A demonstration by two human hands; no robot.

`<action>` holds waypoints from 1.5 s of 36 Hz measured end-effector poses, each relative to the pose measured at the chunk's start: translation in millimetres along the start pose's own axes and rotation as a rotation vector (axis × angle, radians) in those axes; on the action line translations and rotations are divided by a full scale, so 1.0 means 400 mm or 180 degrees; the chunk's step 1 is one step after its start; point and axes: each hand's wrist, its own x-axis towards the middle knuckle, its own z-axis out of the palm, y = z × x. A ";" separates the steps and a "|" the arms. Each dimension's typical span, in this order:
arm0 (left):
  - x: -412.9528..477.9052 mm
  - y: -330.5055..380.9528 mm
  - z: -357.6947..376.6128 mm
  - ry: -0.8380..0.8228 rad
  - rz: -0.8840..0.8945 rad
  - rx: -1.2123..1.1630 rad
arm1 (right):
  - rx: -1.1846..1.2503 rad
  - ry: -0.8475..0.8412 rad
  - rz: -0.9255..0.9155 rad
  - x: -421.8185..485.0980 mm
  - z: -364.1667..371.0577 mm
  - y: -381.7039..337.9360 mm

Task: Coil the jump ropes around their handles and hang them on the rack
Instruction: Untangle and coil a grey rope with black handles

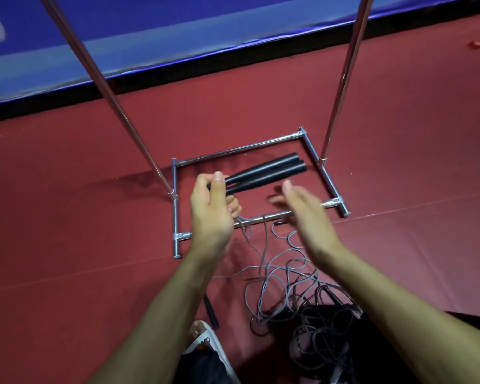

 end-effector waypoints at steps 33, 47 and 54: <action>-0.049 0.050 -0.063 -0.1732 0.0827 0.1927 | -0.2326 -0.1809 -0.1873 0.074 -0.090 -0.177; -0.069 0.069 -0.027 -0.1463 -0.0262 -0.0116 | 0.0611 -0.2234 -0.0124 0.071 -0.040 -0.063; -0.054 0.044 0.000 -0.0695 -0.0155 -0.0459 | 0.1986 -0.1221 0.1108 0.008 0.067 -0.047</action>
